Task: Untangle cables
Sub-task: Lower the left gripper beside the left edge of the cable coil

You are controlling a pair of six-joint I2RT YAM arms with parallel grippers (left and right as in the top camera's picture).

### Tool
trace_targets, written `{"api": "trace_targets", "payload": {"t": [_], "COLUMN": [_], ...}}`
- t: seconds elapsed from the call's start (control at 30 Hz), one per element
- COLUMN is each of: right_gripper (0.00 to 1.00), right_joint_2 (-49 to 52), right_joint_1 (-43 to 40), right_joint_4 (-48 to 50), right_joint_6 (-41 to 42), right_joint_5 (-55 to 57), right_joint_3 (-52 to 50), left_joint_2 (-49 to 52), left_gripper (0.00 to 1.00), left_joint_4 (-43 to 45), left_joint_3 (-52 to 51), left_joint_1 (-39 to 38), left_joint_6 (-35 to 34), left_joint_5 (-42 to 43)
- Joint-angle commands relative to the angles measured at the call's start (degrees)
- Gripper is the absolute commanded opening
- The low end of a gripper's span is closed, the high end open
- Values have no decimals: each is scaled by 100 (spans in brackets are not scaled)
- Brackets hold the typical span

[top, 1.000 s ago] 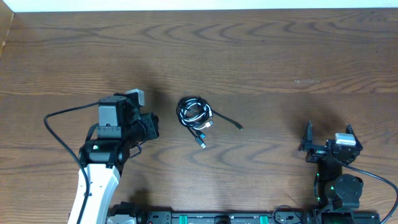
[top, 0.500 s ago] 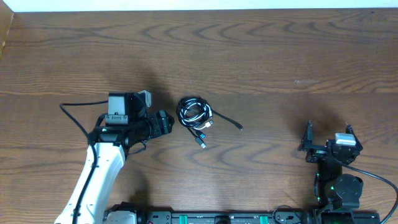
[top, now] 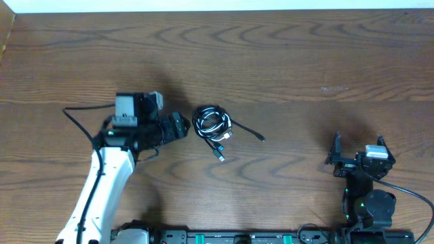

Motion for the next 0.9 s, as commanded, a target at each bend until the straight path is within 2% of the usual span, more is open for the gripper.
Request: {"api": "trace_targets", "payload": {"t": [0.0, 0.1, 0.3, 0.53, 0.7, 0.77, 0.87], "right_gripper": [99, 99, 99, 99, 99, 99, 99], "right_joint_2": [-7, -7, -7, -7, -7, -7, -7], "right_joint_1": [-74, -74, -74, -74, -74, -74, -74], "right_joint_4": [-15, -15, -15, -15, -15, -15, -15], "right_joint_6": [70, 70, 70, 70, 70, 70, 70], "right_joint_5": [44, 44, 44, 44, 44, 44, 44], "right_joint_3": [-7, -7, -7, -7, -7, -7, -7], "left_joint_2": [57, 162, 538, 1552, 2103, 2304, 2549], "left_gripper": [86, 86, 86, 89, 90, 88, 77], "left_joint_4": [-516, -973, -1080, -378, -299, -330, -437], "left_joint_3": [981, 1517, 1521, 1521, 1521, 1521, 1515], "left_joint_1": [15, 4, -212, -671, -774, -774, -774], "left_joint_6": [-227, -258, -457, -658, -911, -911, -907], "left_joint_5": [-378, -599, -638, -697, -697, -697, -697]}}
